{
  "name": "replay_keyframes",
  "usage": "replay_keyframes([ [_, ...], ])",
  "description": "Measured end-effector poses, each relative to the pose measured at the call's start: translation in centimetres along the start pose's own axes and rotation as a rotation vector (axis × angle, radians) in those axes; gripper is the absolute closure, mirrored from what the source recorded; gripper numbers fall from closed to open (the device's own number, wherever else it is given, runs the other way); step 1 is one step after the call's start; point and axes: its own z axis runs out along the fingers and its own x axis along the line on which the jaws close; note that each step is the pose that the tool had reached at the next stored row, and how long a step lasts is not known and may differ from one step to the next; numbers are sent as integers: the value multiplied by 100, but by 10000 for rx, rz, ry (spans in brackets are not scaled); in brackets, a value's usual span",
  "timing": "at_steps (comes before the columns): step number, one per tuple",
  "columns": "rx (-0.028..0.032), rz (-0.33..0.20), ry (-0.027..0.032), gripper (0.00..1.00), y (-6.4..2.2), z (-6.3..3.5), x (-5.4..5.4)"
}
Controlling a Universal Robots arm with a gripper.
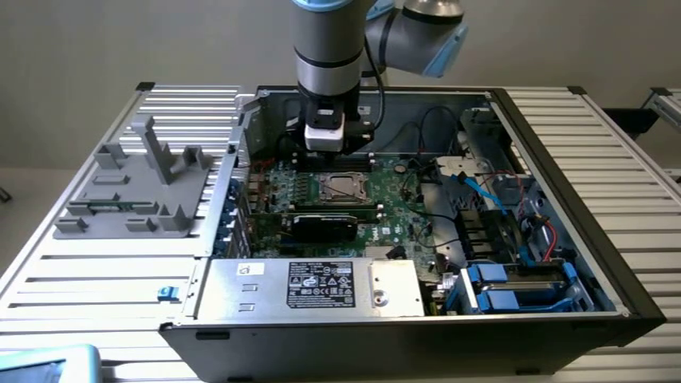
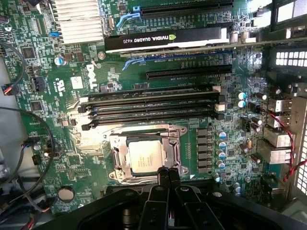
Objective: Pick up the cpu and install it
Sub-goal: 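Install the second cpu locking lever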
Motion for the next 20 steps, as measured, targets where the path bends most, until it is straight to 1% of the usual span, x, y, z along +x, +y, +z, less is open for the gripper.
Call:
replay_keyframes([
  [13,-1,-1,-1,89,19,-5,-5],
  [16,1,-2,0,89,34,-8,-43],
  [20,17,0,-3,89,70,-16,-121],
])
